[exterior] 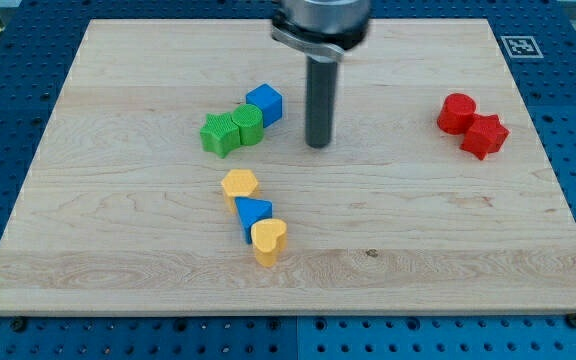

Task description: Move the yellow heart into the red blocks

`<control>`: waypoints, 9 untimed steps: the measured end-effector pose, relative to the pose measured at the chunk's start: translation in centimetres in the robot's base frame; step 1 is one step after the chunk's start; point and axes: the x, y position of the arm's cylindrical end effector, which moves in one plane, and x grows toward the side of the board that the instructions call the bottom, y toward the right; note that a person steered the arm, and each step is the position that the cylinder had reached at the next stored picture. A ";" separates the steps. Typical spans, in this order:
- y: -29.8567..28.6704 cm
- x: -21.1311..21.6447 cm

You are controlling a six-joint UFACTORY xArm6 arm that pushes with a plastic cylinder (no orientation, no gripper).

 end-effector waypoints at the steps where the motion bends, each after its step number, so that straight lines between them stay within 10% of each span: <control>1: 1.5 5.2; 4: 0.6 17.7; 7: -11.4 13.4; 9: -6.3 13.2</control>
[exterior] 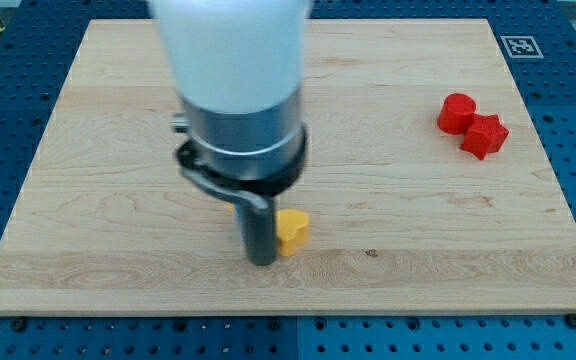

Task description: Move the yellow heart into the red blocks

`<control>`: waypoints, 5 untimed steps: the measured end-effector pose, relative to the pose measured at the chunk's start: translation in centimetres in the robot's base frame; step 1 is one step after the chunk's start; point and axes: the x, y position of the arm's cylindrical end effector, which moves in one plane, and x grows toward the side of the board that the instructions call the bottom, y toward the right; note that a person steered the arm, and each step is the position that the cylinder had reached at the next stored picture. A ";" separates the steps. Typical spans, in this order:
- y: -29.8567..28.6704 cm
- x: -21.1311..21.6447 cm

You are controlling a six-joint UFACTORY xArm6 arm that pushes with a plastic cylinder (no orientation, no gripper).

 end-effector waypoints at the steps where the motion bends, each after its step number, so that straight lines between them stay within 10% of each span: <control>1: 3.6 0.0; 5: 3.8 -3.2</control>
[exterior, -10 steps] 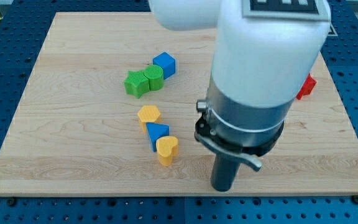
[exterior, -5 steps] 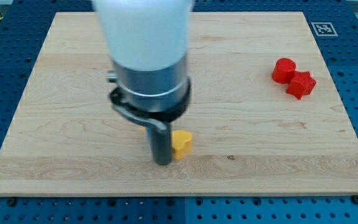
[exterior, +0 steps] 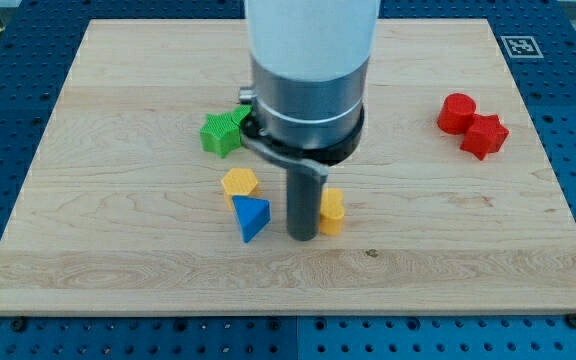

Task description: Move the yellow heart into the red blocks

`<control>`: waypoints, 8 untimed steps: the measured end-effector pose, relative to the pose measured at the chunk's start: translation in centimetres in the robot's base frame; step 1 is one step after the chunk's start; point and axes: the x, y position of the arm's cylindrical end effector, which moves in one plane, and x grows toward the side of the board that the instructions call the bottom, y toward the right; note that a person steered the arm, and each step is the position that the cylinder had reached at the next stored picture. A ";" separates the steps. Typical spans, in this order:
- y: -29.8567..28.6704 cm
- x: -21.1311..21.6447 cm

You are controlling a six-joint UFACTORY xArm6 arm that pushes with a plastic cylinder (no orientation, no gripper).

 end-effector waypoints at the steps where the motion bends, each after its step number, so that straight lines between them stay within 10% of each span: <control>1: 3.9 -0.3; 8: 5.8 -5.3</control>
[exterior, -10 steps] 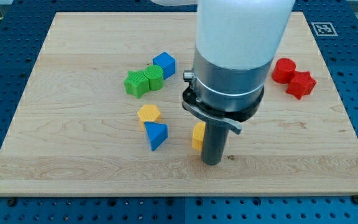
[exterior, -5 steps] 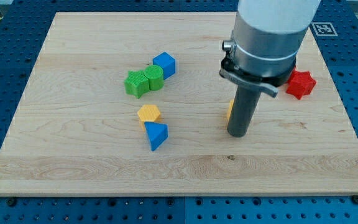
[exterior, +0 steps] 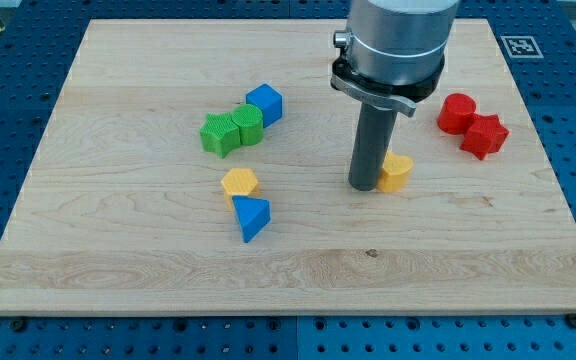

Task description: Move the yellow heart into the red blocks

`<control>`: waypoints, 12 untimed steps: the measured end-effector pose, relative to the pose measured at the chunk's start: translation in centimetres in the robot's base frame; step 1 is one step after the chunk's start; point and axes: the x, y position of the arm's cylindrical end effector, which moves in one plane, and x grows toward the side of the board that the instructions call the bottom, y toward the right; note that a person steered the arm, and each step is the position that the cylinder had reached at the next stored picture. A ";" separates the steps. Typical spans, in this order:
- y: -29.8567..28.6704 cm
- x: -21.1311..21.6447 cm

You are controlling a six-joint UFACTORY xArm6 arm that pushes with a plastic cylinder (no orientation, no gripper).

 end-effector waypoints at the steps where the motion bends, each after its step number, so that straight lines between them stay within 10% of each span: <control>1: -1.0 1.9; 12: 2.2 -3.1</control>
